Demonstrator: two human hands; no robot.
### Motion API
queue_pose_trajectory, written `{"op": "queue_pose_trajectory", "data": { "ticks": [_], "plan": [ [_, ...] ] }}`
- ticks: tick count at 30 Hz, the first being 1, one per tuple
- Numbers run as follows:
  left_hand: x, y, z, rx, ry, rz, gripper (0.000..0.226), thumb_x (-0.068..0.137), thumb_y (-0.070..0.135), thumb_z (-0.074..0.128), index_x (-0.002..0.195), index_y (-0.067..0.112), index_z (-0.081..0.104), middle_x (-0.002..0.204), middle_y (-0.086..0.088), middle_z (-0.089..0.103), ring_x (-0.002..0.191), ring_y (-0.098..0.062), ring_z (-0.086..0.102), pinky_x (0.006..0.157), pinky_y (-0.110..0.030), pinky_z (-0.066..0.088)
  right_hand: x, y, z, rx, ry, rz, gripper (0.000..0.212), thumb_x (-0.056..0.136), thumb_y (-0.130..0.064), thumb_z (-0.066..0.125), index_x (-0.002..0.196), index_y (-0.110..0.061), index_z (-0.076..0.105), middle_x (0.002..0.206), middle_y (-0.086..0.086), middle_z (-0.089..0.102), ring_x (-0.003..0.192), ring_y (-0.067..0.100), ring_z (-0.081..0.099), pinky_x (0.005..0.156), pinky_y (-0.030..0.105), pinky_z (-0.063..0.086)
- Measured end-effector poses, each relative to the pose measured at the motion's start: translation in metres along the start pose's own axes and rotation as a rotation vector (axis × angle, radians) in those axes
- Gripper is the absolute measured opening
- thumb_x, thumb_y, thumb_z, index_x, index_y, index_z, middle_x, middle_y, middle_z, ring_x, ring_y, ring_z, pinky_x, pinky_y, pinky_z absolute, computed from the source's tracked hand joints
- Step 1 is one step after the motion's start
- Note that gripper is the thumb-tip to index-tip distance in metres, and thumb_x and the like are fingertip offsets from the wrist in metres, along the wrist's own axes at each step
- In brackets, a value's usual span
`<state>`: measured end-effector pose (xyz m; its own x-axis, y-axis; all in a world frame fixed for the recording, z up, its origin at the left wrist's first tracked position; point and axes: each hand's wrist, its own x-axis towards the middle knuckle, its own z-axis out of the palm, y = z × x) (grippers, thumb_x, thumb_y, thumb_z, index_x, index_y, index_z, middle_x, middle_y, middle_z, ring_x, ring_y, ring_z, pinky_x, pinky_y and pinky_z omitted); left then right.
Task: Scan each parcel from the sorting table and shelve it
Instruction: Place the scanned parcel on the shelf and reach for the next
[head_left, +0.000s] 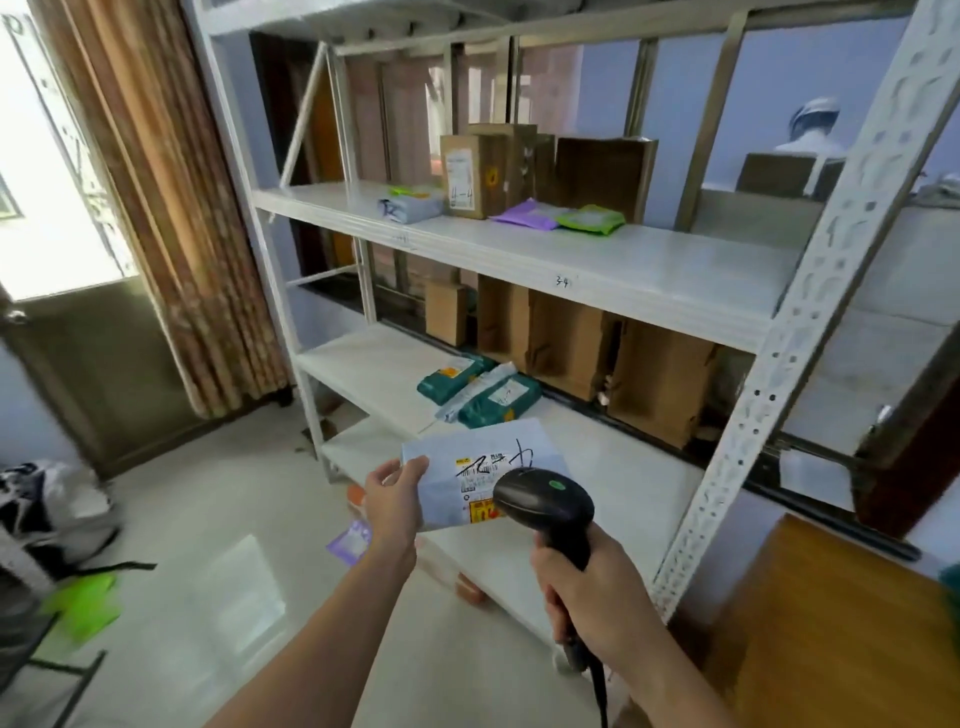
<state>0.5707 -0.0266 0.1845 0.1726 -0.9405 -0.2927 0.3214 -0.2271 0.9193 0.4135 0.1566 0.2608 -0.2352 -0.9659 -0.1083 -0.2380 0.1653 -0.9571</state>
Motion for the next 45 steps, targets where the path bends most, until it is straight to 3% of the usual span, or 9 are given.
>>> {"op": "queue_pose_trajectory", "data": {
  "ticks": [8,11,15,19,23,31,36,40,45],
  "plan": [
    [0.093,0.0,-0.004,-0.011,-0.002,-0.074,0.047,0.084,0.029,0.082,0.123,0.016,0.058,0.115,-0.014,0.07,0.099,-0.035,0.074,0.088,-0.062,0.06,0.083,-0.015,0.037,0.013,0.023,0.01,0.001,0.094,-0.013,0.06,0.094,-0.013,0.059,0.053,0.007,0.055,0.045,0.025,0.049,0.051,0.034,0.047],
    [0.129,-0.003,0.011,0.008,-0.005,-0.069,0.045,0.087,0.03,0.08,0.124,0.014,0.059,0.117,-0.013,0.07,0.098,-0.031,0.073,0.087,-0.054,0.062,0.12,-0.013,0.041,0.018,0.027,0.023,0.001,0.094,-0.012,0.059,0.095,-0.012,0.059,0.055,0.007,0.055,0.046,0.026,0.048,0.052,0.035,0.048],
    [0.175,-0.006,0.038,0.03,-0.029,-0.051,0.04,0.092,0.028,0.077,0.124,0.015,0.058,0.113,-0.006,0.068,0.093,-0.021,0.069,0.072,-0.035,0.057,0.173,-0.012,0.042,0.038,0.037,0.023,0.002,0.094,-0.01,0.058,0.095,-0.009,0.058,0.057,0.007,0.053,0.048,0.026,0.047,0.053,0.038,0.047],
    [0.215,-0.005,0.063,0.069,-0.019,-0.047,0.038,0.092,0.033,0.076,0.122,0.019,0.059,0.116,-0.005,0.066,0.101,-0.022,0.067,0.085,-0.041,0.058,0.219,-0.014,0.038,0.06,0.057,0.045,0.003,0.093,-0.009,0.059,0.095,-0.008,0.058,0.057,0.006,0.052,0.049,0.026,0.046,0.053,0.037,0.047],
    [0.255,-0.009,0.089,0.026,-0.026,-0.085,0.033,0.094,0.029,0.075,0.121,0.019,0.059,0.102,0.006,0.053,0.089,-0.014,0.061,0.091,-0.041,0.056,0.255,-0.015,0.034,0.053,0.074,0.079,0.003,0.093,-0.009,0.058,0.096,-0.009,0.058,0.057,0.005,0.053,0.047,0.024,0.046,0.052,0.035,0.048],
    [0.335,-0.028,0.142,0.062,-0.134,-0.182,0.036,0.09,0.026,0.078,0.122,0.021,0.063,0.117,-0.012,0.069,0.101,-0.03,0.069,0.095,-0.052,0.059,0.322,-0.006,0.036,-0.004,0.184,0.181,0.004,0.092,-0.012,0.056,0.093,-0.008,0.054,0.054,0.002,0.052,0.046,0.023,0.048,0.052,0.033,0.049],
    [0.388,-0.045,0.178,0.126,-0.295,-0.213,0.01,0.09,0.018,0.078,0.097,0.022,0.072,0.101,-0.006,0.074,0.101,-0.034,0.071,0.095,-0.051,0.059,0.364,-0.001,0.047,0.002,0.343,0.253,0.006,0.091,-0.011,0.053,0.094,-0.007,0.054,0.053,0.008,0.053,0.047,0.024,0.048,0.055,0.033,0.051],
    [0.423,-0.062,0.208,0.178,-0.402,-0.224,0.01,0.09,0.016,0.078,0.097,0.022,0.074,0.098,-0.003,0.074,0.096,-0.028,0.071,0.089,-0.041,0.059,0.39,0.005,0.055,0.035,0.451,0.298,0.005,0.09,-0.011,0.054,0.094,-0.008,0.055,0.053,0.007,0.053,0.046,0.023,0.049,0.053,0.033,0.051],
    [0.453,-0.088,0.248,0.276,-0.431,-0.28,0.05,0.08,0.031,0.086,0.126,0.018,0.071,0.125,-0.004,0.07,0.117,-0.028,0.065,0.111,-0.049,0.048,0.411,0.016,0.05,0.066,0.553,0.353,0.003,0.091,-0.009,0.056,0.093,-0.009,0.056,0.053,0.004,0.053,0.044,0.021,0.048,0.051,0.032,0.051]
  ]
}}
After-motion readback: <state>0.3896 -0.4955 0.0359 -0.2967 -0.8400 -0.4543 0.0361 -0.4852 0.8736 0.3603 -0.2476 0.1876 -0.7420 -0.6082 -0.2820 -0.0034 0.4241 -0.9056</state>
